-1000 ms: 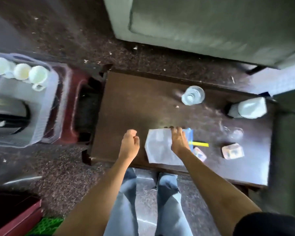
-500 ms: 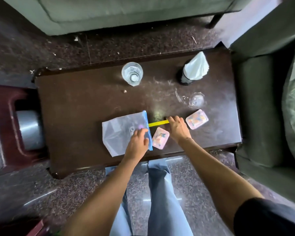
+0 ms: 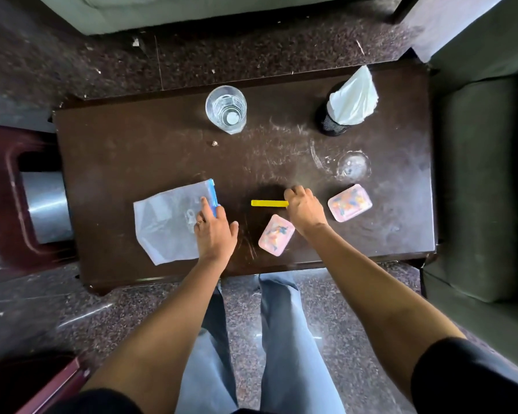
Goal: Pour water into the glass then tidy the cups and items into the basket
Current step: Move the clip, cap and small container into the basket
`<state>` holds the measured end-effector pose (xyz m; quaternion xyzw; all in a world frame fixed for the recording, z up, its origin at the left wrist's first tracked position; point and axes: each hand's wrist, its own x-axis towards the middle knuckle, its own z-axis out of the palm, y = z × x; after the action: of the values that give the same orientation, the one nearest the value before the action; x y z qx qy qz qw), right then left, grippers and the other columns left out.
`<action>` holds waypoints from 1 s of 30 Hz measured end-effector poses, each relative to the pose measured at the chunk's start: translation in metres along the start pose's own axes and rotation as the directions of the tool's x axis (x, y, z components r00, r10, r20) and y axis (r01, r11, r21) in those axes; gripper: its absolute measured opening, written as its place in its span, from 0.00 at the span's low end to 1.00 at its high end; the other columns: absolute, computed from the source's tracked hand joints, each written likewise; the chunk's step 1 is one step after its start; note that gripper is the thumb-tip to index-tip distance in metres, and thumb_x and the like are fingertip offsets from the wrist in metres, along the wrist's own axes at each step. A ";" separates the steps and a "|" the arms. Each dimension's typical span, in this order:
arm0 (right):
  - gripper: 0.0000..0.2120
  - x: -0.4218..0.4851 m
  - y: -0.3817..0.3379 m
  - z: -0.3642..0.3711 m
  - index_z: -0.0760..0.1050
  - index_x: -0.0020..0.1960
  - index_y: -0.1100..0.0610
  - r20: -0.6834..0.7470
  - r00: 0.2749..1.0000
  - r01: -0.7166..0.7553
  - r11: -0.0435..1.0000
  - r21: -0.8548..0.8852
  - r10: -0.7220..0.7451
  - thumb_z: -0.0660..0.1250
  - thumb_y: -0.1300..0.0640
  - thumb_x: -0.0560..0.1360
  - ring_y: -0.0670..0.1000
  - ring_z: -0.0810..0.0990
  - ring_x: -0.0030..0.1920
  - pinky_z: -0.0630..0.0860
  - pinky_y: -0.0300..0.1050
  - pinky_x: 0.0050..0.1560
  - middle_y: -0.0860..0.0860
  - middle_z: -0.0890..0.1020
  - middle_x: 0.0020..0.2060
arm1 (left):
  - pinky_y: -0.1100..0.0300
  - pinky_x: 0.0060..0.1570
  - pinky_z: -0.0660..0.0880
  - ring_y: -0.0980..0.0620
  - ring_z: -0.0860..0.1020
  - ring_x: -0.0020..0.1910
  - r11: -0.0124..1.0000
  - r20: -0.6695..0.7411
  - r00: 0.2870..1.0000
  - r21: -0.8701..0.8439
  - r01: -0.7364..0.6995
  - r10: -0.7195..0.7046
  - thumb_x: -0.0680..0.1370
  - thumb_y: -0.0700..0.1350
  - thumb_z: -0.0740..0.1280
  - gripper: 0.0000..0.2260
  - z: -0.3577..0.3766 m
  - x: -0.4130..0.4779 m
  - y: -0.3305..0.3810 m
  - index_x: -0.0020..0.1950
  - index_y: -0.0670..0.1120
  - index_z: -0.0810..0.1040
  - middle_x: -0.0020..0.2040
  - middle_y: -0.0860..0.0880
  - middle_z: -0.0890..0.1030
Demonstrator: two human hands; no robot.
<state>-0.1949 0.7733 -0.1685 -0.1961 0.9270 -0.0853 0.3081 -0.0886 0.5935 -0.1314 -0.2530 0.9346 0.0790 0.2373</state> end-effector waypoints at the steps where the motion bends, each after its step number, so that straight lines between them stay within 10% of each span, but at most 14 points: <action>1: 0.12 -0.002 0.002 0.001 0.71 0.59 0.60 -0.009 1.000 -0.021 0.999 0.049 0.022 0.60 0.65 0.76 0.62 0.72 0.58 0.72 0.54 0.54 0.59 0.74 0.57 | 0.45 0.58 0.73 0.35 0.70 0.63 1.000 0.004 1.000 -0.018 0.011 -0.011 0.76 0.52 0.65 0.22 0.000 0.002 -0.001 0.65 0.41 0.69 0.73 0.36 0.60; 13: 0.05 -0.029 -0.016 0.004 0.76 0.51 0.61 -0.134 0.935 -0.177 0.758 0.628 0.329 0.65 0.63 0.76 0.52 0.74 0.43 0.75 0.50 0.50 0.56 0.78 0.48 | 0.51 0.44 0.79 0.37 0.80 0.44 0.931 -0.023 0.980 -0.318 0.180 -0.197 0.74 0.27 0.62 0.25 -0.009 0.022 -0.016 0.68 0.45 0.66 0.71 0.35 0.60; 21: 0.05 -0.021 -0.045 0.003 0.76 0.52 0.61 -0.109 0.926 -0.199 0.713 0.672 0.361 0.65 0.62 0.76 0.56 0.78 0.45 0.77 0.52 0.52 0.56 0.78 0.48 | 0.50 0.41 0.81 0.39 0.81 0.43 0.980 0.086 0.996 -0.194 0.048 -0.032 0.73 0.33 0.69 0.19 0.001 0.036 -0.036 0.59 0.50 0.75 0.75 0.41 0.55; 30: 0.06 -0.030 -0.062 0.001 0.76 0.52 0.62 -0.117 0.921 -0.238 0.777 0.583 0.371 0.64 0.61 0.77 0.56 0.77 0.47 0.70 0.42 0.50 0.57 0.79 0.49 | 0.52 0.48 0.76 0.42 0.79 0.52 0.856 -0.188 0.980 -0.492 -0.157 0.071 0.76 0.44 0.69 0.10 -0.010 0.041 -0.048 0.54 0.41 0.76 0.63 0.42 0.74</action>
<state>-0.1533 0.7294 -0.1356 0.0669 0.9094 -0.3222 0.2544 -0.0988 0.5317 -0.1436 -0.2559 0.9109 0.3134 0.0808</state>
